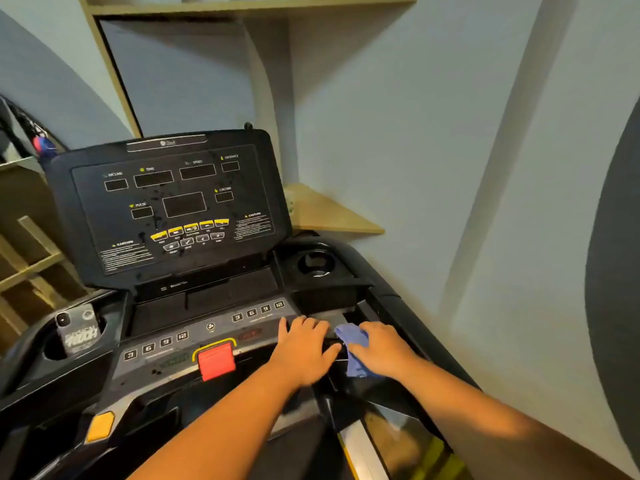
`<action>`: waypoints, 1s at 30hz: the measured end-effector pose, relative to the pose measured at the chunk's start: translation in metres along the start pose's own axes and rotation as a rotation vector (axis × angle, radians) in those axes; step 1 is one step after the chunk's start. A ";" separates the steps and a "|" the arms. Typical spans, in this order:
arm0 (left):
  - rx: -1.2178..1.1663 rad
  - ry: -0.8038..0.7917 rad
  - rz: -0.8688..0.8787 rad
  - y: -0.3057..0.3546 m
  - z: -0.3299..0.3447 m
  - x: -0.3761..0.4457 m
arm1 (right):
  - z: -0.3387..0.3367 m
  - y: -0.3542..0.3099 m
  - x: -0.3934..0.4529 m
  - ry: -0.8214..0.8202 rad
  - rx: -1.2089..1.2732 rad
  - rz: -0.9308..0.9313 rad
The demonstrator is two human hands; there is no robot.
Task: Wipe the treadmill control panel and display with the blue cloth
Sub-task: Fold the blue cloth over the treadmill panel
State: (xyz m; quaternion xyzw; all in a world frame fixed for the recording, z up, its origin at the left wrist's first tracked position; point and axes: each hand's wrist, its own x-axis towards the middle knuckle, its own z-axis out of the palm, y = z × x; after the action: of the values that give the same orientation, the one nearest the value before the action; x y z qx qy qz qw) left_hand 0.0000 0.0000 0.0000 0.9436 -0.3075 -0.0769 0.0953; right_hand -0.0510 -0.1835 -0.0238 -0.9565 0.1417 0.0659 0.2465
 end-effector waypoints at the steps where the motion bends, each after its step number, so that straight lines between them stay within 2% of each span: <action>1: 0.000 -0.027 -0.003 0.006 0.002 0.002 | 0.003 0.000 0.000 -0.006 0.010 -0.001; 5: 0.023 -0.098 -0.013 0.023 0.012 0.009 | 0.010 -0.008 -0.009 0.022 0.034 -0.026; 10: -0.076 -0.056 -0.011 0.029 0.013 0.006 | 0.016 -0.004 -0.011 0.173 -0.008 -0.074; 12: -0.172 -0.019 -0.005 0.027 0.012 0.001 | 0.015 -0.004 -0.013 0.215 0.098 -0.024; 14: -0.267 0.095 -0.005 0.023 0.009 -0.005 | 0.012 -0.005 -0.013 0.248 0.257 0.059; 17: -0.522 0.205 -0.111 0.016 0.000 -0.016 | 0.003 -0.013 -0.015 0.199 0.660 0.179; 19: -0.744 0.189 -0.229 0.012 -0.009 -0.023 | -0.002 -0.024 -0.020 0.122 0.944 0.225; 21: -0.932 0.161 -0.300 0.007 -0.020 -0.031 | -0.005 -0.038 -0.027 0.031 1.129 0.222; 24: -1.112 0.156 -0.346 0.005 -0.034 -0.053 | 0.002 -0.061 -0.039 -0.091 1.195 0.179; 30: -1.131 0.295 -0.526 -0.016 -0.051 -0.099 | 0.024 -0.120 -0.072 -0.066 1.129 0.045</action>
State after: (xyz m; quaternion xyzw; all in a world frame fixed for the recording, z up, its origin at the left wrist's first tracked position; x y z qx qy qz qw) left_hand -0.0600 0.0783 0.0547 0.7922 0.0388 -0.1172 0.5976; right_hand -0.0845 -0.0546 0.0239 -0.6705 0.1677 0.0150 0.7225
